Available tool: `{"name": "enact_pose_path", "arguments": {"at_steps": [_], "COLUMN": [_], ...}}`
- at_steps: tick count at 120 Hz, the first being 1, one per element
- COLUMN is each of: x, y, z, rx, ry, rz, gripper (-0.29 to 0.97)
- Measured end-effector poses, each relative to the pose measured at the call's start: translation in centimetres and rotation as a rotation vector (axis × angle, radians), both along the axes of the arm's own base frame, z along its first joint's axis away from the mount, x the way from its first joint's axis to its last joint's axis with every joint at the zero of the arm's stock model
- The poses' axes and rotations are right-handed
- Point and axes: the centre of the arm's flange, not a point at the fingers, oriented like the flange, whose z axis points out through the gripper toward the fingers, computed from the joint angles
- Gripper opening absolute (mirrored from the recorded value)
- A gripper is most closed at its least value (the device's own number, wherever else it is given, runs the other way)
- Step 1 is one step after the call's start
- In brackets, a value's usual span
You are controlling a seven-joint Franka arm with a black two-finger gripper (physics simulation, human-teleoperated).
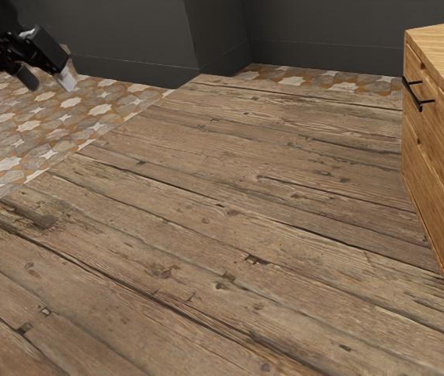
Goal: Pull the drawer handle with one arm to open the drawer
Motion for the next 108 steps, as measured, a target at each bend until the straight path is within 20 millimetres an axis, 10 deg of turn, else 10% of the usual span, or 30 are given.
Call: {"name": "enact_pose_path", "arguments": {"at_steps": [23,41,55,63,76,108], "x": [2.1,10.0,20.8,22.4,24.6,29.2], "y": [-1.9,-3.1,-19.9,-23.8,-24.1,-27.6], "z": [-0.9,-6.8,-16.3,-14.4,-11.0,-16.4], "rx": [-0.015,-0.103,-0.156,-0.169,-0.161,-0.355], "ry": [-0.007,-0.038,-0.155,-0.287,-0.433,-0.487], "rz": [-0.062,-0.035,-0.122,-0.091,0.025,0.232], "gripper": [0.66,0.66,0.66,0.65,0.66,0.66]}}
